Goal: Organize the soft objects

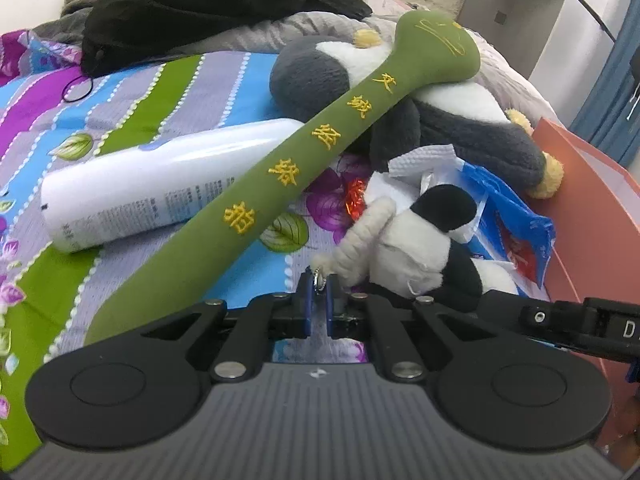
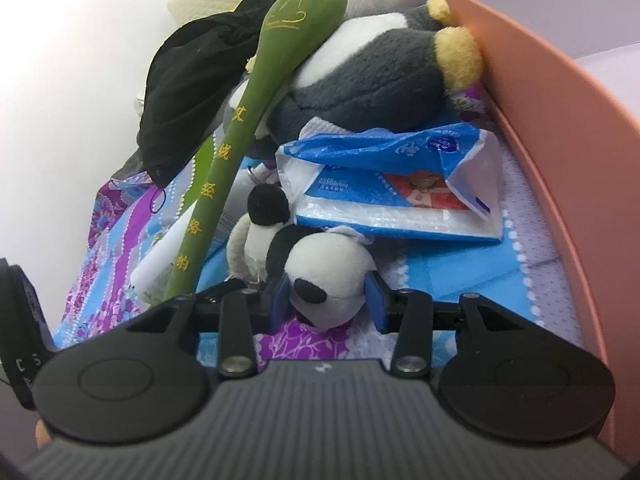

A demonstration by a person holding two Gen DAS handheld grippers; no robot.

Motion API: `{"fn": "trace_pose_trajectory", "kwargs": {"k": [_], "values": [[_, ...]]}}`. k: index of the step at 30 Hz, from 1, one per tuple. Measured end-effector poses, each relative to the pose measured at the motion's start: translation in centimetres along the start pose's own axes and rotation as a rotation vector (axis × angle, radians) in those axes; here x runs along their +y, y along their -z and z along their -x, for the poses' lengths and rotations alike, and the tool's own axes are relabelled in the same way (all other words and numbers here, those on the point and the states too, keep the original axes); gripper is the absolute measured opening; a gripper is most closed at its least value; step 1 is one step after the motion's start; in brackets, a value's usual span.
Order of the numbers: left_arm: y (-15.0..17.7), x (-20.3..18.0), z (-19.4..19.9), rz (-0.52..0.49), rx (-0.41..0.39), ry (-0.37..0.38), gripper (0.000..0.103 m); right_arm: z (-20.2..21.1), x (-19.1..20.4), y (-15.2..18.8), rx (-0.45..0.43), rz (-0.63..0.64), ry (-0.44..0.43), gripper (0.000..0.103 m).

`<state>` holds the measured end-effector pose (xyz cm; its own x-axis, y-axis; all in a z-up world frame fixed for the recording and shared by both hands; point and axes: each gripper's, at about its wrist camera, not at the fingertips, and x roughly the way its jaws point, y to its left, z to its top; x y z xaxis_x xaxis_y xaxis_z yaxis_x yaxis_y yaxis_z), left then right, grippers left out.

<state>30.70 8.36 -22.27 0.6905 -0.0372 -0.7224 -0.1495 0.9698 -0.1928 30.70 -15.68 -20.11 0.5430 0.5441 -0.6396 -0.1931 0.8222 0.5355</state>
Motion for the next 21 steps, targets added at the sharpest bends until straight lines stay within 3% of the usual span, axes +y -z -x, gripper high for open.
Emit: {"fn": "trace_pose_trajectory", "kwargs": {"k": [21], "values": [[4.2, -1.5, 7.7, 0.138, 0.111, -0.026, 0.008, 8.0, 0.7, 4.0, 0.001, 0.08, 0.126, 0.044]]}}
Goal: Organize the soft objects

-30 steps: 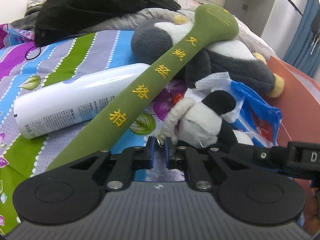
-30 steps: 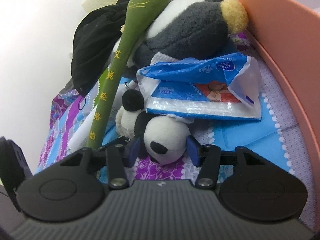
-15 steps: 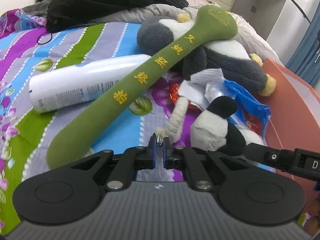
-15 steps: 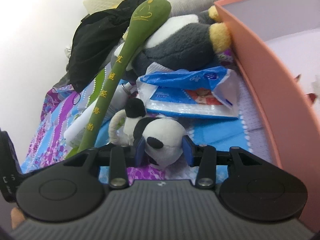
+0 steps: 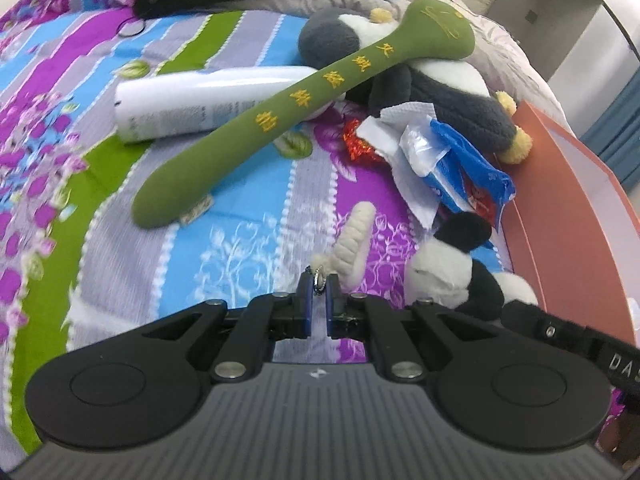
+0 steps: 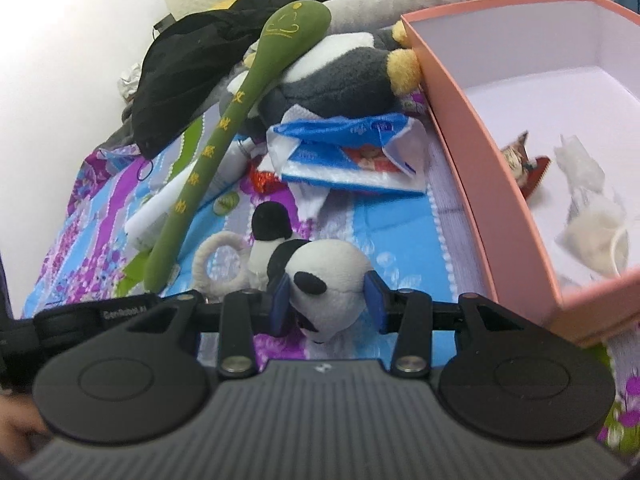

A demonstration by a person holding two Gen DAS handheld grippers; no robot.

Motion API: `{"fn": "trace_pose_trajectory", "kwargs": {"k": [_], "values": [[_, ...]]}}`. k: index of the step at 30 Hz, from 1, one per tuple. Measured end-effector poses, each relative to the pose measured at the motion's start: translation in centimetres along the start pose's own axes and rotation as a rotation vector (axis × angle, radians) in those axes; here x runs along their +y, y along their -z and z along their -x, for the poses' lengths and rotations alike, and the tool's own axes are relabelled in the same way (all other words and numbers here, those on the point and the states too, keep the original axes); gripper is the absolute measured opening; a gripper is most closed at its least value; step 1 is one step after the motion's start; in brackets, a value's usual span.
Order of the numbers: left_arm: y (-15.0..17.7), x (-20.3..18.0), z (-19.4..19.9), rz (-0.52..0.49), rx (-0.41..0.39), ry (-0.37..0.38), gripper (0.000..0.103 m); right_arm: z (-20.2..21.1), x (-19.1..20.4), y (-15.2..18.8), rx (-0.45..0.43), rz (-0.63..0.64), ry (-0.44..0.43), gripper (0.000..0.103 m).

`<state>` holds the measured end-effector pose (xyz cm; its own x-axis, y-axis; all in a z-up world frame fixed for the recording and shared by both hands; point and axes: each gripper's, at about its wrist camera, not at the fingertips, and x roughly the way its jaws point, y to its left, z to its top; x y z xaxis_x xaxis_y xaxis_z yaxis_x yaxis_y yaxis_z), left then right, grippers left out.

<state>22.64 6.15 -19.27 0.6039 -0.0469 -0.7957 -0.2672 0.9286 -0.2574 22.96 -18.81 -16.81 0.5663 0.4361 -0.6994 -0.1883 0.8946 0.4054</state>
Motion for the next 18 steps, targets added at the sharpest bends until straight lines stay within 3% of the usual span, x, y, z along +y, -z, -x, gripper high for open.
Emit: {"fn": "trace_pose_trajectory", "kwargs": {"k": [9, 18], "values": [[1.7, 1.6, 2.4, 0.091, 0.046, 0.005, 0.008, 2.2, 0.9, 1.9, 0.05, -0.001, 0.025, 0.044], [3.3, 2.7, 2.2, 0.112, 0.104, 0.004, 0.009, 2.3, 1.9, 2.0, 0.106, 0.125, 0.053, 0.046]]}}
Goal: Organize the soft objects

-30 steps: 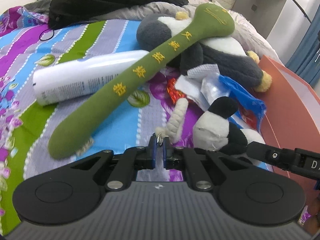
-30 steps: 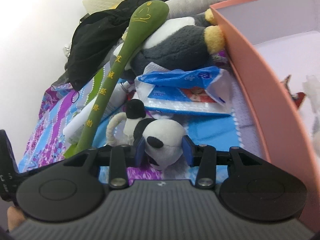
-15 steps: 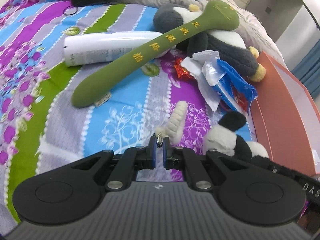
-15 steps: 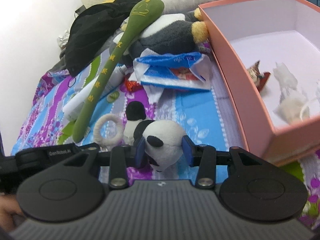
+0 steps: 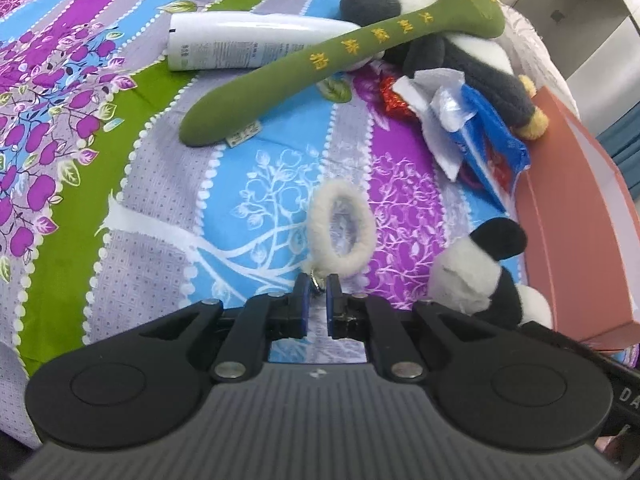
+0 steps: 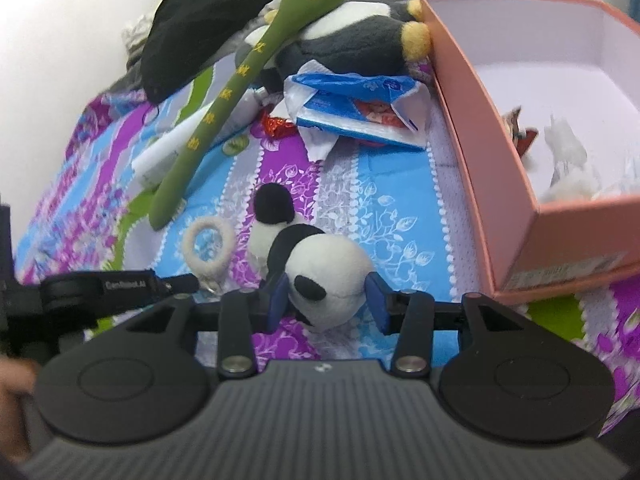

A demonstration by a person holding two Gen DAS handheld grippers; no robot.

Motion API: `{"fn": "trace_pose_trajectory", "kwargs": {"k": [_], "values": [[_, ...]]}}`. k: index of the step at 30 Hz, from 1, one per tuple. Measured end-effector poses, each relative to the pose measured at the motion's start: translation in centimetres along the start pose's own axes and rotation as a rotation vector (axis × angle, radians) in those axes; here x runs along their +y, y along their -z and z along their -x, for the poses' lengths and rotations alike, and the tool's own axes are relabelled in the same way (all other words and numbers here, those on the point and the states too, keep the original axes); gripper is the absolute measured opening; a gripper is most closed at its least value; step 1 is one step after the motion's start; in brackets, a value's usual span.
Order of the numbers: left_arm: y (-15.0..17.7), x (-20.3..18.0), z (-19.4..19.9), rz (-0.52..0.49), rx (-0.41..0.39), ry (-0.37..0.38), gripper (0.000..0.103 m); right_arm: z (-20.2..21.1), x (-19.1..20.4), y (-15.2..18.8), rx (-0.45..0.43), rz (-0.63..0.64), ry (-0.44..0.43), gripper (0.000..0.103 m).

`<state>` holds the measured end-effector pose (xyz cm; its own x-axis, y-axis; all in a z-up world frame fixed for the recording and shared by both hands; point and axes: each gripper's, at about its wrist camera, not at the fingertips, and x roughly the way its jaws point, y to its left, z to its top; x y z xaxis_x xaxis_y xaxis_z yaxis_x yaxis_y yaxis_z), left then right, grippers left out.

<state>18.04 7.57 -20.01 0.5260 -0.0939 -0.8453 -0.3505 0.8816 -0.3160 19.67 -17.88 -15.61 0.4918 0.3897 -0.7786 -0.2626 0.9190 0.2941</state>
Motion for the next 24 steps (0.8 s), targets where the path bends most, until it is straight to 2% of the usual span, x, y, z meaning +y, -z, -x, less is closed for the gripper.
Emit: {"fn": "trace_pose_trajectory", "kwargs": {"k": [2, 4, 5, 10, 16, 19, 22, 24], "values": [[0.0, 0.3, -0.3, 0.0, 0.006, -0.01, 0.018, 0.3, 0.6, -0.3, -0.006, 0.078, 0.022, 0.047], [-0.2, 0.5, -0.4, -0.011, 0.008, -0.01, 0.043, 0.8, 1.7, -0.6, -0.025, 0.194, 0.041, 0.054], [-0.2, 0.5, -0.3, -0.017, 0.005, -0.01, 0.046, 1.0, 2.2, -0.7, -0.035, 0.247, 0.055, 0.055], [-0.5, 0.9, -0.2, -0.023, -0.013, -0.011, 0.047, 1.0, 3.4, -2.0, -0.048, 0.426, 0.1, 0.057], [-0.7, 1.2, -0.3, -0.033, -0.008, -0.007, 0.057, -1.1, 4.5, -2.6, 0.02, 0.634, 0.15, 0.057], [-0.6, 1.3, -0.2, -0.048, -0.016, -0.003, 0.058, -2.2, 4.6, -2.7, 0.044, 0.671, 0.142, 0.057], [-0.6, 1.4, -0.3, -0.056, -0.017, 0.007, 0.06, -3.6, 4.4, -2.9, 0.073, 0.646, 0.122, 0.057], [-0.6, 1.3, -0.5, -0.06, -0.017, 0.014, 0.06, -4.6, 4.7, -2.7, 0.093, 0.667, 0.147, 0.057]]}}
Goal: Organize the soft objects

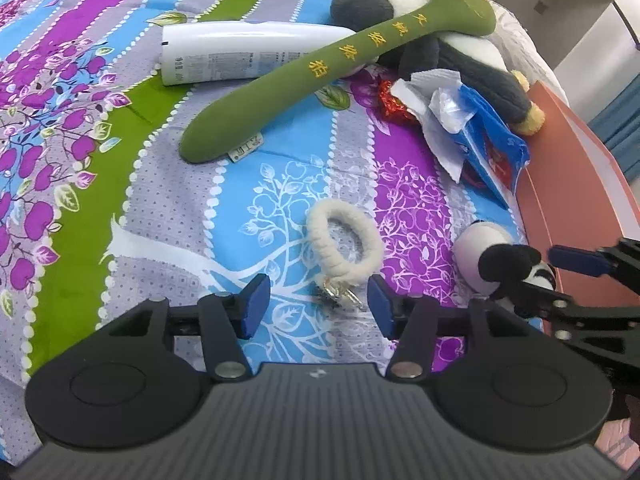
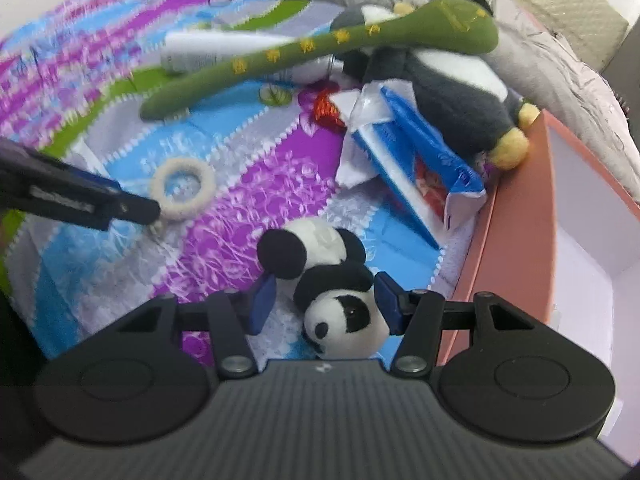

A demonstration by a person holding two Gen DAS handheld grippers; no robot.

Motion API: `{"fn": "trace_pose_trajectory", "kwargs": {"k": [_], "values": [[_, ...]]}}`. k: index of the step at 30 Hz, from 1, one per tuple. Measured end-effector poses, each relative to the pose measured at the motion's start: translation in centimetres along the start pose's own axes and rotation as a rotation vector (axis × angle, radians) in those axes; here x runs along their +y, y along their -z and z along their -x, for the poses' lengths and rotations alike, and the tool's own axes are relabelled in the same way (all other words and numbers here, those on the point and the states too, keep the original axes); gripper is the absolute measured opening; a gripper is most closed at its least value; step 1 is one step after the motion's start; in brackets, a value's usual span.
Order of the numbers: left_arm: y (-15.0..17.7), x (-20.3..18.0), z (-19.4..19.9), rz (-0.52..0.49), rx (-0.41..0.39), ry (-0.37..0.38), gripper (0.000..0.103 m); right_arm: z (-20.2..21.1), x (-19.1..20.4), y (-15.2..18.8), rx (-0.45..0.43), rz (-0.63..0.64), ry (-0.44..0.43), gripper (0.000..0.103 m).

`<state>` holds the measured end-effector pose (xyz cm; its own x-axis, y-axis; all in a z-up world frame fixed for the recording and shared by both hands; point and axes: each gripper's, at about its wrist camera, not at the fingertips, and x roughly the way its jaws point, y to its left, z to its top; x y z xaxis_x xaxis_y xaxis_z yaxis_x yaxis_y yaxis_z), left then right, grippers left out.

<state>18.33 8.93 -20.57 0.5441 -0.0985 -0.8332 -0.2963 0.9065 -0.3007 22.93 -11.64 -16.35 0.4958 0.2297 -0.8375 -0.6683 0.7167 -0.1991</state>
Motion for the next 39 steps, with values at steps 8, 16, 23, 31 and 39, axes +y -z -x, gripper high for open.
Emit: {"fn": "trace_pose_trajectory", "kwargs": {"k": [8, 16, 23, 31, 39], "values": [[0.1, -0.4, -0.4, -0.032, -0.003, 0.022, 0.06, -2.0, 1.1, 0.8, 0.025, 0.12, 0.075, 0.057], [0.1, -1.4, -1.1, -0.096, -0.021, 0.026, 0.06, -1.9, 1.5, 0.8, -0.007, 0.101, 0.097, 0.052], [0.2, -2.3, -2.0, -0.159, -0.034, -0.001, 0.06, 0.7, 0.0, 0.2, -0.079, -0.122, 0.048, 0.05], [0.3, -3.0, -3.0, -0.23, -0.058, -0.043, 0.031, 1.6, -0.5, 1.3, -0.092, -0.348, -0.049, 0.05], [0.1, -3.1, -2.5, -0.22, -0.073, -0.04, 0.013, 1.9, -0.4, 2.7, -0.081, -0.433, -0.059, 0.05]]}}
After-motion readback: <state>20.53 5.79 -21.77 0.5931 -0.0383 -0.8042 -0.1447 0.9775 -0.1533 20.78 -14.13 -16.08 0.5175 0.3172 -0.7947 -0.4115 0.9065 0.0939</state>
